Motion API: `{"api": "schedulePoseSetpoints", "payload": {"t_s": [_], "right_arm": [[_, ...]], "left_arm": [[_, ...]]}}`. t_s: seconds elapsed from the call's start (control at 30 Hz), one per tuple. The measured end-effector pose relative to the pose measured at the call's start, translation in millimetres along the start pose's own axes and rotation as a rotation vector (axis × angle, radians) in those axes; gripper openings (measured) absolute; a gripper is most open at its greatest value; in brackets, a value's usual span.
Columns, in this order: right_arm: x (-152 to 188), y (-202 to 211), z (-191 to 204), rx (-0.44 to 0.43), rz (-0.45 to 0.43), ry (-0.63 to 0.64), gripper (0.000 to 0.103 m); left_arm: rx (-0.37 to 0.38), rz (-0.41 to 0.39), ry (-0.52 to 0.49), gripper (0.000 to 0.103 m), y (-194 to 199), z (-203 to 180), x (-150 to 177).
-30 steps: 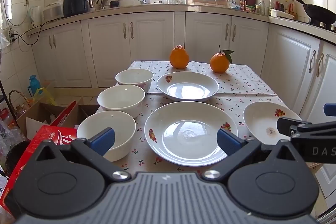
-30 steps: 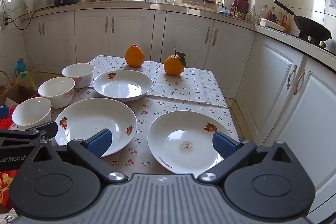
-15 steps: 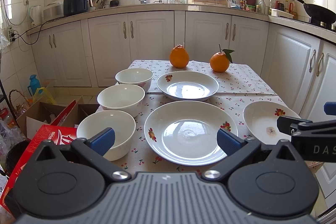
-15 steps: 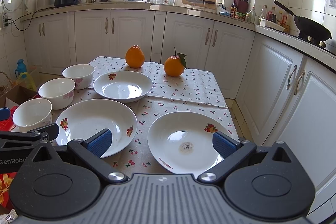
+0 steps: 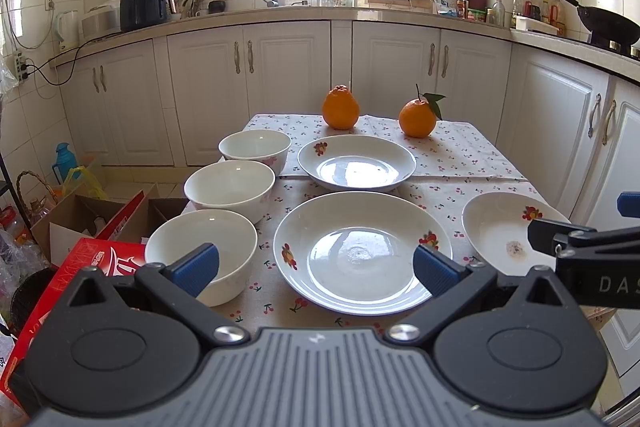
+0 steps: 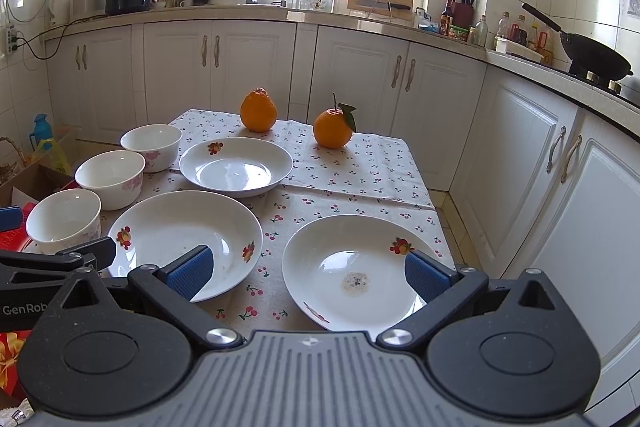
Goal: Organize plates and bowls
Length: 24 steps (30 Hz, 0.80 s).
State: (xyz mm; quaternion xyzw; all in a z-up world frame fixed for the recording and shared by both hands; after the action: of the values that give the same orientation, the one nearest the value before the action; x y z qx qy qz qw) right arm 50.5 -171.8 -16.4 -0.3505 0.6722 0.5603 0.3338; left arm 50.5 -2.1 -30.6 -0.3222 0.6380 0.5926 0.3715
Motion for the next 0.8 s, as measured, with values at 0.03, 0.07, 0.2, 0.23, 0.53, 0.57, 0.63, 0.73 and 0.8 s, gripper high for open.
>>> {"api": "schedulePoseSetpoints", "payload": {"t_s": [0.03,0.07,0.2,0.23,0.53,0.57,0.63,0.73,0.8], "right_arm": [[0.1,0.0,-0.1,0.000,0.001,0.000,0.103],[0.2,0.0,0.0,0.000,0.001,0.001,0.103],[0.2,-0.2,0.0,0.001,0.001,0.001,0.103],[0.4,-0.5,0.3,0.001,0.001,0.000,0.103],[0.2,-0.9,0.2,0.000,0.003,0.001,0.103],[0.3,-0.9,0.2,0.000,0.003,0.001,0.103],[0.3,-0.9,0.3,-0.001,0.003,0.002,0.103],[0.4,-0.9,0.4,-0.001,0.003,0.001,0.103],[0.5,-1.2,0.1,-0.001,0.003,0.001,0.103]], "left_arm": [[0.000,0.000,0.001,0.102,0.0,-0.1,0.1],[0.001,-0.001,0.001,0.102,0.0,0.0,-0.1],[-0.001,0.000,0.000,0.102,-0.2,0.2,0.1],[-0.001,0.000,0.000,0.102,-0.3,0.2,0.3],[0.001,0.003,0.001,0.102,-0.9,0.0,1.3],[0.001,0.003,0.000,0.102,-0.9,0.0,1.3],[0.000,0.003,0.000,0.102,-0.9,0.1,1.2],[0.000,0.004,0.001,0.102,-1.3,0.4,1.3],[-0.001,0.004,0.001,0.102,-1.5,0.5,1.4]]}}
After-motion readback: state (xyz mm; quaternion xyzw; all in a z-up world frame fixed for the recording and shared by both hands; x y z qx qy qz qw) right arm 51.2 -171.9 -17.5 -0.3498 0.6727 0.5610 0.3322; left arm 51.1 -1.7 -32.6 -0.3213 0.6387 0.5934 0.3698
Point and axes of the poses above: each gripper's, at about its wrist camera, not at the fingertips, and y roughly against the way its jaws point, z to its left, x to its underside, the point moved 6 cm from there along -y, roughly the way its jaws point, and after that the axes turned 5 degrees about x, right-handed, at the moved point
